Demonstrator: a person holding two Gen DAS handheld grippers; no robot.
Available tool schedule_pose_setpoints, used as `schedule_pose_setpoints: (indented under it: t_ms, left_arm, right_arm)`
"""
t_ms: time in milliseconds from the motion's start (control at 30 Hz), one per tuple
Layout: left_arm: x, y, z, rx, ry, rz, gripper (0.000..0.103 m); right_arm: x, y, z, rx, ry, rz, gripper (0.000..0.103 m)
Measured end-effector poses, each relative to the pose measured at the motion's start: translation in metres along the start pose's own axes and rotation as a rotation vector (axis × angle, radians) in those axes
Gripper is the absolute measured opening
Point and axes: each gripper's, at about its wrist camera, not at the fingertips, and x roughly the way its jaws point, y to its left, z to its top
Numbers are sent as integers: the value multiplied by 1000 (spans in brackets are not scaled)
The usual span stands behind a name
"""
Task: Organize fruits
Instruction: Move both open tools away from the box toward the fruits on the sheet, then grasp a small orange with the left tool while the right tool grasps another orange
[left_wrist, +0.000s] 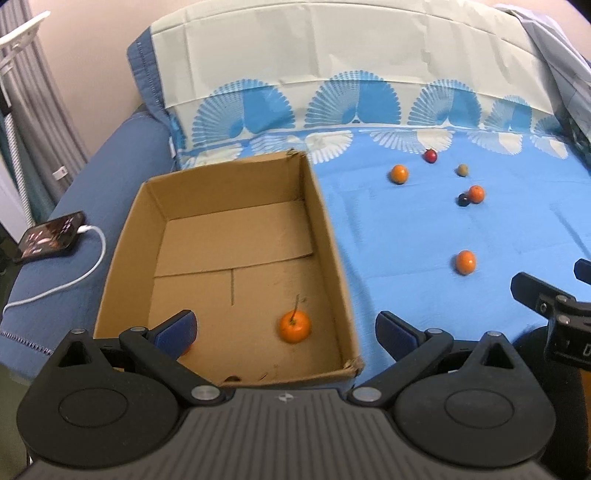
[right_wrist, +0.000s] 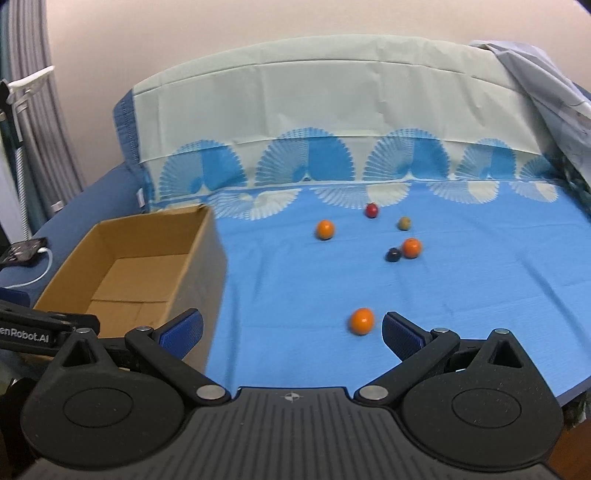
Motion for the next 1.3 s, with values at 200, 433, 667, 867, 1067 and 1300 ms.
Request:
schedule_pose_setpoints:
  t_ms: [200,433,667,867,1067,1300]
  left_arm:
    - [8,-15,10,21,-1,-13,103]
    - [19,-32,26,38,-5,-22,103]
    - [31,-49,41,57,-7,-29,103]
    - [51,-67,57,72,-7,-30,103]
    - [84,-88,81,83,23,-75,103]
    - [138,-125,125,84,22,-160,103]
  right_arm:
    - [8,-19,6,23,-5,-36,102]
    - [17,-37,10,39,-8,-67,102]
    - [28,-56,14,53,-13,-97,102]
    - [39,-74,19,67,-19,-125,102]
    - [59,-97,22,74,-15,-164,102]
    - [104,-138,37,39,-53,-228,102]
